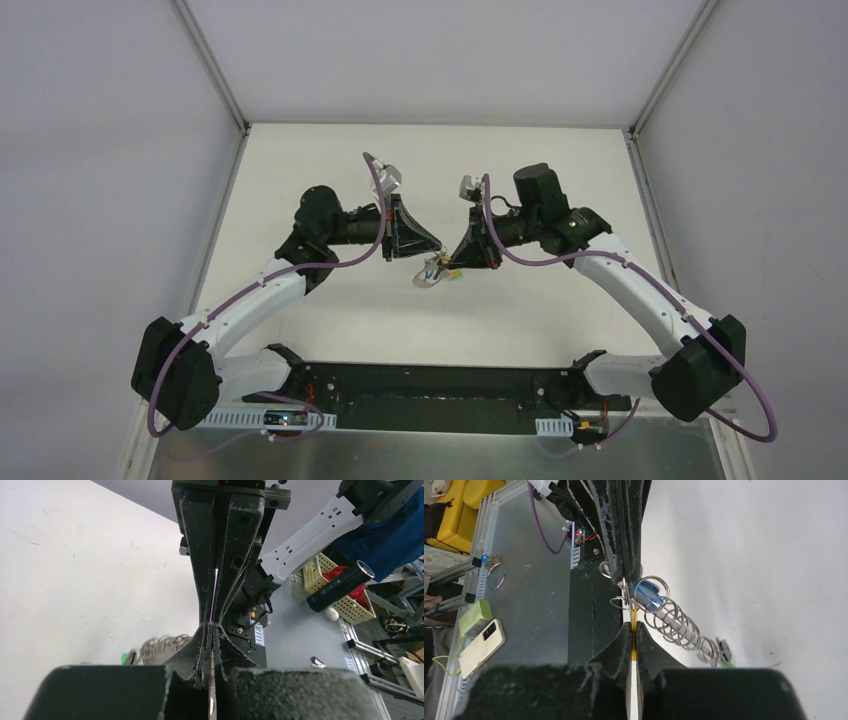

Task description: Put the keys on the keyring

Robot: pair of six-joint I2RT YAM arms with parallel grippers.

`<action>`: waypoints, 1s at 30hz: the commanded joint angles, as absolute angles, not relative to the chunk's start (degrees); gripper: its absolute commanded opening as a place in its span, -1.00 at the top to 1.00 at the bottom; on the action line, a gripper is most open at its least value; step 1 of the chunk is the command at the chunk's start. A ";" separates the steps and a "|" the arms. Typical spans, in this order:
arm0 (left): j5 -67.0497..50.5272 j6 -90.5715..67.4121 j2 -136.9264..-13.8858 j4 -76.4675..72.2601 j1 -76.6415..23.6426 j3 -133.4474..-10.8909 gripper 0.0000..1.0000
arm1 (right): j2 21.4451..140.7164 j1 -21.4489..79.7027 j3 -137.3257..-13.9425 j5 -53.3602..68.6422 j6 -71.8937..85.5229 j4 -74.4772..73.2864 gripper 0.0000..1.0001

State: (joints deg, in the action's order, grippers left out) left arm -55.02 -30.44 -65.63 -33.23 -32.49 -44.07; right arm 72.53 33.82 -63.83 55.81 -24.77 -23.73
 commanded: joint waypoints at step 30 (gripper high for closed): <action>-57.89 -19.89 -64.17 -26.69 -32.08 -45.32 1.00 | 72.91 31.41 -66.16 59.52 -23.20 -23.39 1.00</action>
State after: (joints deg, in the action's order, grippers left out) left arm -56.53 -21.50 -65.60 -24.99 -31.83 -44.07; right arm 72.86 31.68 -64.18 57.25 -24.01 -25.30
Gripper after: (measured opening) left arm 0.008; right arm 0.025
